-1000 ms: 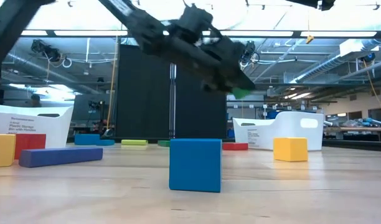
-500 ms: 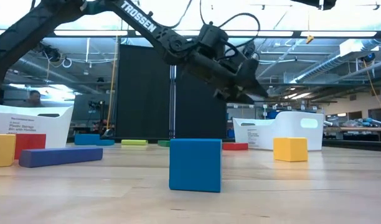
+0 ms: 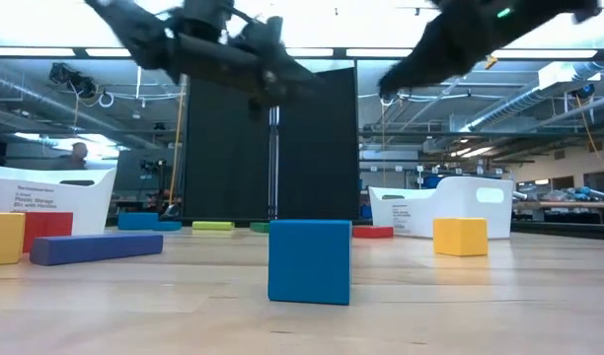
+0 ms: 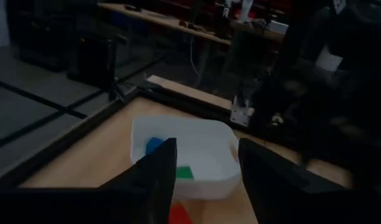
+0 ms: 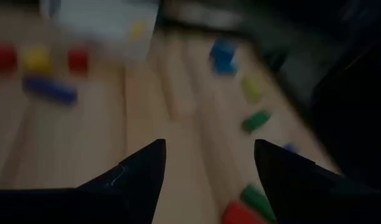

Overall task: Sort blocks by size
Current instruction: Put the large purple block into the left white bin, then put the small blue block into the right white bin

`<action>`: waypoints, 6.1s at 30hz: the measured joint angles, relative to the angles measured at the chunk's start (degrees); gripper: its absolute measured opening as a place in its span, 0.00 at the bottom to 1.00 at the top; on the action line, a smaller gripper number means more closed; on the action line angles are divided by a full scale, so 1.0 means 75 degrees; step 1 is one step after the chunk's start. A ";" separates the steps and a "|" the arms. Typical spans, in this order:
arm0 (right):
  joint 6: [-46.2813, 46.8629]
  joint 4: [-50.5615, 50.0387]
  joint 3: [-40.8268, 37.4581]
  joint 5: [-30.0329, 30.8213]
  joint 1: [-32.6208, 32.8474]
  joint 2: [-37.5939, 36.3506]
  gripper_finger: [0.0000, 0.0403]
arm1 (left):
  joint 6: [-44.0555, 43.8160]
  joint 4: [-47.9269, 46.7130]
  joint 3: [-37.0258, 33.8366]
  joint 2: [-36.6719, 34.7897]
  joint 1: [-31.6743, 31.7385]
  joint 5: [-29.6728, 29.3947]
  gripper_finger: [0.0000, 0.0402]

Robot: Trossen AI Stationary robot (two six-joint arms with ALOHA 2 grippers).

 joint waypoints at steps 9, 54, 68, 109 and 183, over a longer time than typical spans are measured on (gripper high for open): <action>-0.0731 -0.2565 0.2731 -0.2233 -0.2402 0.2381 0.65 | -0.0481 -0.0262 -0.1004 -0.1978 -0.0443 -0.0342 0.45; 0.2682 -0.5386 0.7601 -0.2512 -0.4690 0.7715 0.28 | -0.1353 -0.1507 -0.2630 -0.6437 -0.0655 0.0257 0.45; 0.2612 -0.1260 0.7556 -0.1741 -0.2118 0.6850 0.28 | -0.2558 -0.1459 -0.2627 -0.7812 -0.0655 0.0605 0.45; 0.0701 0.4963 0.3934 -0.0741 -0.1121 0.5893 0.73 | -0.1569 -0.3830 -0.2615 -0.6953 -0.0655 -0.0380 0.44; -0.0020 0.2619 -0.1111 0.5162 0.3334 -0.1077 0.66 | 0.1608 -0.2394 0.5613 0.5520 -0.0106 0.0641 0.34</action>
